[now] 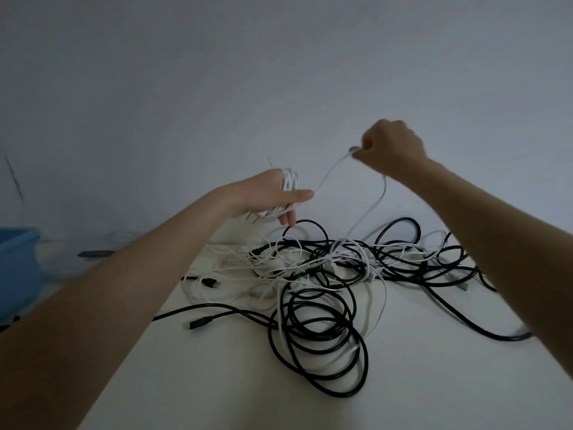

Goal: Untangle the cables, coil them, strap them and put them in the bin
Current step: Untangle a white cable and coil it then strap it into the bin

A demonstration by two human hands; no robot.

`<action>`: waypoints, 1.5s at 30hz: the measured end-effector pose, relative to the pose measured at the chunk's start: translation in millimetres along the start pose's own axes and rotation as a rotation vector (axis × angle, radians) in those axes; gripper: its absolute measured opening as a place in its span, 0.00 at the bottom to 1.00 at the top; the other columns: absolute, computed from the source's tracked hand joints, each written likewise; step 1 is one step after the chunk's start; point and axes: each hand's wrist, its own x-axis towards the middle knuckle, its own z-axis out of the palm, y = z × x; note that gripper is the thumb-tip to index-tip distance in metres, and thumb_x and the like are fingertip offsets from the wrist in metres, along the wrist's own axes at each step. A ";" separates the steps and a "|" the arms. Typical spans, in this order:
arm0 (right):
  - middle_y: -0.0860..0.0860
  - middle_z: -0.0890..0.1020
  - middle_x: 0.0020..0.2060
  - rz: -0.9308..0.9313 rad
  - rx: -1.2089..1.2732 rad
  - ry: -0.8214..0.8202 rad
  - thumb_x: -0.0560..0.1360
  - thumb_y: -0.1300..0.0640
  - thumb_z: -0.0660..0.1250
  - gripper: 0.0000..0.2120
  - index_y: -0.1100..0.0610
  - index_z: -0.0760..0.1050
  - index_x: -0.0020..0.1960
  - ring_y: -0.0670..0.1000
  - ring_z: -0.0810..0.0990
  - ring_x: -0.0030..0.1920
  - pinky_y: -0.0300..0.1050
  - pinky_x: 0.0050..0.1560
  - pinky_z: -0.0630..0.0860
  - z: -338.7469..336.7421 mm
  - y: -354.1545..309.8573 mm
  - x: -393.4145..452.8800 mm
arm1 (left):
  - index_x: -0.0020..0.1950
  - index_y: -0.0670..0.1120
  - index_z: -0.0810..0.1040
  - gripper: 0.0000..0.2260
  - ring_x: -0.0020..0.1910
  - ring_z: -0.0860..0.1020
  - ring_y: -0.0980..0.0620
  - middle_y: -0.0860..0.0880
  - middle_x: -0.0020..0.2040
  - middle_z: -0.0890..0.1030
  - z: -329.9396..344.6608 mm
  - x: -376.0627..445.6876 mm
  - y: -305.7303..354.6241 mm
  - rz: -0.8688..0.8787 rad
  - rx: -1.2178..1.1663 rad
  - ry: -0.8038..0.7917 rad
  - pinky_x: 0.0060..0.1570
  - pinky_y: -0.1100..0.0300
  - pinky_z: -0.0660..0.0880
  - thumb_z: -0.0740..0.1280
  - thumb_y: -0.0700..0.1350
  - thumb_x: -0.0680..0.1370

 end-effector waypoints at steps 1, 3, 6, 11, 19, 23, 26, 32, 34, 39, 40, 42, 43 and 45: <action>0.60 0.79 0.44 0.063 0.057 -0.001 0.75 0.47 0.66 0.14 0.58 0.78 0.42 0.61 0.78 0.47 0.45 0.44 0.69 -4.0 7.3 2.6 | 0.37 0.40 0.75 0.18 0.26 0.77 0.56 0.49 0.29 0.82 -2.2 -5.3 -4.7 -0.026 0.000 -0.004 0.30 0.67 0.73 0.63 0.54 0.78; 0.55 0.79 0.33 0.136 0.148 -0.103 0.74 0.42 0.66 0.20 0.60 0.77 0.38 0.55 0.77 0.33 0.42 0.37 0.71 -6.8 15.9 5.8 | 0.34 0.39 0.76 0.19 0.24 0.74 0.56 0.50 0.26 0.80 -3.4 -10.0 -11.3 -0.054 0.022 -0.022 0.29 0.67 0.72 0.65 0.54 0.77; 0.55 0.80 0.31 0.206 0.347 -0.310 0.74 0.42 0.65 0.23 0.62 0.76 0.35 0.50 0.74 0.26 0.42 0.32 0.75 1.4 11.2 3.3 | 0.37 0.42 0.71 0.14 0.23 0.74 0.55 0.50 0.24 0.78 4.5 -8.0 -12.1 -0.076 0.007 -0.013 0.27 0.66 0.71 0.63 0.48 0.80; 0.57 0.80 0.40 0.381 1.168 -0.164 0.74 0.60 0.69 0.11 0.68 0.75 0.40 0.54 0.82 0.36 0.48 0.46 0.82 -0.2 -2.8 11.1 | 0.39 0.44 0.67 0.11 0.22 0.72 0.53 0.50 0.21 0.74 15.8 -0.4 -2.3 -0.053 -0.164 -0.022 0.31 0.62 0.73 0.58 0.43 0.81; 0.61 0.82 0.46 0.103 0.595 -0.002 0.78 0.63 0.58 0.11 0.60 0.76 0.40 0.57 0.81 0.44 0.46 0.49 0.77 12.8 -4.6 16.7 | 0.33 0.46 0.68 0.16 0.19 0.66 0.54 0.51 0.20 0.67 18.8 -14.0 19.5 0.108 -0.761 -0.335 0.41 0.61 0.76 0.52 0.44 0.80; 0.53 0.81 0.38 -0.082 0.144 -0.272 0.80 0.63 0.56 0.09 0.65 0.74 0.51 0.47 0.76 0.33 0.41 0.37 0.70 48.7 -2.4 -9.0 | 0.29 0.47 0.73 0.16 0.19 0.71 0.56 0.51 0.21 0.72 7.1 -15.2 31.4 0.146 -1.140 -0.239 0.40 0.62 0.80 0.57 0.48 0.76; 0.50 0.76 0.27 -0.002 0.352 -0.318 0.80 0.63 0.53 0.11 0.64 0.73 0.50 0.49 0.78 0.30 0.41 0.37 0.74 62.0 -11.1 -16.8 | 0.38 0.41 0.74 0.13 0.28 0.81 0.51 0.44 0.31 0.82 1.9 -10.4 35.8 0.129 -1.300 -0.112 0.45 0.56 0.80 0.58 0.47 0.77; 0.49 0.69 0.29 -0.104 0.384 -0.442 0.82 0.55 0.53 0.13 0.59 0.72 0.45 0.47 0.68 0.25 0.33 0.20 0.68 61.0 -28.5 -31.6 | 0.52 0.39 0.76 0.15 0.51 0.81 0.44 0.43 0.53 0.82 -4.3 5.6 20.3 0.117 -1.305 0.097 0.54 0.50 0.78 0.55 0.49 0.82; 0.46 0.69 0.30 -0.243 0.319 -0.525 0.81 0.56 0.57 0.10 0.60 0.74 0.48 0.44 0.69 0.26 0.28 0.20 0.67 62.1 -36.0 -41.3 | 0.49 0.41 0.76 0.11 0.47 0.79 0.46 0.45 0.47 0.80 -3.9 13.5 13.7 0.042 -1.309 0.248 0.52 0.53 0.77 0.58 0.48 0.81; 0.45 0.72 0.27 -0.461 0.237 -0.540 0.77 0.55 0.63 0.13 0.55 0.71 0.34 0.47 0.73 0.29 0.38 0.31 0.67 64.0 -43.6 -50.8 | 0.44 0.46 0.72 0.10 0.40 0.78 0.52 0.46 0.41 0.77 -4.2 17.8 -9.4 -0.144 -0.889 0.430 0.49 0.56 0.75 0.62 0.51 0.80; 0.44 0.71 0.26 -0.470 0.237 -0.506 0.77 0.55 0.64 0.13 0.56 0.73 0.34 0.46 0.71 0.29 0.38 0.32 0.66 59.9 -42.4 -47.0 | 0.47 0.47 0.72 0.11 0.43 0.79 0.51 0.44 0.44 0.78 -4.7 12.7 -14.3 -0.160 -0.789 0.359 0.52 0.54 0.75 0.63 0.55 0.78; 0.44 0.72 0.25 -0.477 0.255 -0.458 0.76 0.55 0.66 0.12 0.56 0.75 0.35 0.43 0.69 0.27 0.37 0.32 0.65 50.0 -39.9 -37.3 | 0.55 0.48 0.71 0.24 0.46 0.82 0.49 0.42 0.50 0.80 -4.6 1.2 -19.7 -0.176 -0.624 0.119 0.53 0.55 0.76 0.66 0.64 0.69; 0.45 0.72 0.25 -0.485 0.254 -0.446 0.75 0.54 0.67 0.12 0.56 0.74 0.34 0.43 0.68 0.26 0.37 0.31 0.64 45.6 -40.0 -32.8 | 0.58 0.47 0.72 0.30 0.47 0.83 0.50 0.43 0.52 0.80 -3.6 -3.2 -21.3 -0.174 -0.550 -0.006 0.52 0.55 0.77 0.68 0.65 0.65; 0.46 0.71 0.24 -0.507 0.239 -0.434 0.72 0.54 0.71 0.16 0.54 0.70 0.29 0.44 0.66 0.26 0.36 0.29 0.61 39.3 -41.8 -26.6 | 0.58 0.43 0.74 0.28 0.47 0.83 0.50 0.45 0.53 0.82 2.0 -7.1 -22.1 -0.163 -0.434 -0.165 0.51 0.55 0.79 0.72 0.59 0.65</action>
